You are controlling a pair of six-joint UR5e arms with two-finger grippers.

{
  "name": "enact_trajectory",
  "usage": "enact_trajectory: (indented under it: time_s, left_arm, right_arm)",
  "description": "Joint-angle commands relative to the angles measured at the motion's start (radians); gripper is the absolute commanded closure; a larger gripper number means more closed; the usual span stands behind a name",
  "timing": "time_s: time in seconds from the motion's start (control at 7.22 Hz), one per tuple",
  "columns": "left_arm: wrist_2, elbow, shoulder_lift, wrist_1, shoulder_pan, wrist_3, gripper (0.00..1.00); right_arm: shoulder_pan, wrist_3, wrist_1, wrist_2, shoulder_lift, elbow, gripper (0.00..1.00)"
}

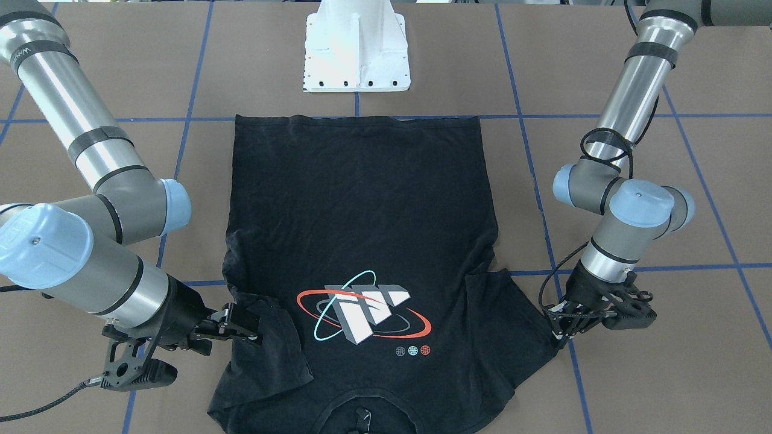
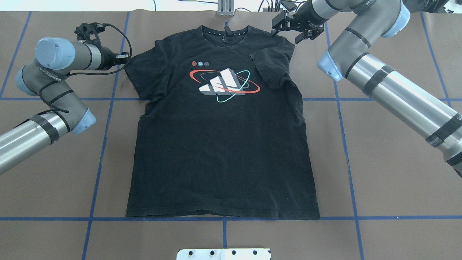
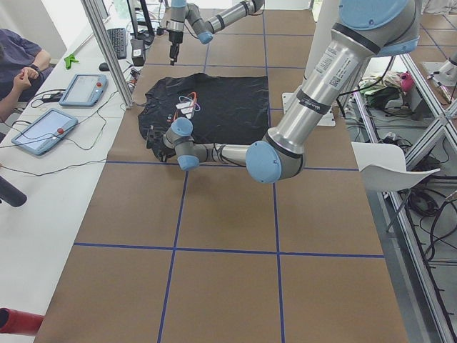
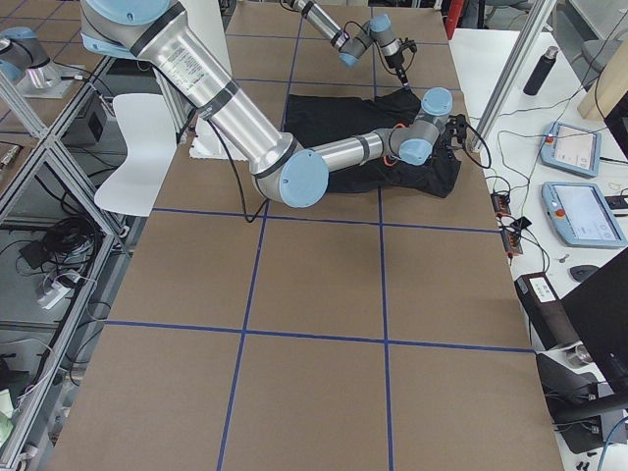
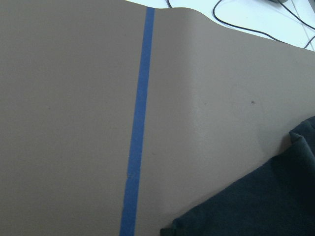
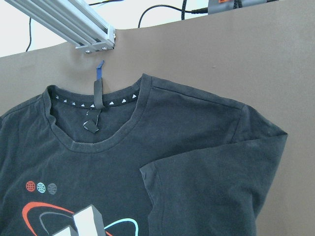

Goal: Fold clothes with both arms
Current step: 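Grasp the sleeve nearest the left gripper and fold it inward over the shirt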

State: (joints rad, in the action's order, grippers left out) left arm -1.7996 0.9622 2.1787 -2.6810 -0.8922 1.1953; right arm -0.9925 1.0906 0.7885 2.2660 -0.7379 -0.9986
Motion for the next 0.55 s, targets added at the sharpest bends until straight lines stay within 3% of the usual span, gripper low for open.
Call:
enact_trajectory:
  time_s: [0.0,0.14,0.42]
  left_arm:
    - [-0.077,0.166,-0.011,0.158,-0.007,0.010,1.00]
    - [-0.079,0.241,-0.014,0.235,-0.005,0.015,1.00]
    - [-0.084,0.262,0.039,0.274,0.016,0.172,1.00]
  right_arm:
    - [0.000,0.000,-0.002,0.000,0.000,0.000,0.00]
    - [0.000,-0.002,-0.002,0.001,0.000,-0.002,0.00]
    - [0.002,0.000,-0.002,0.001,-0.002,-0.005,0.00]
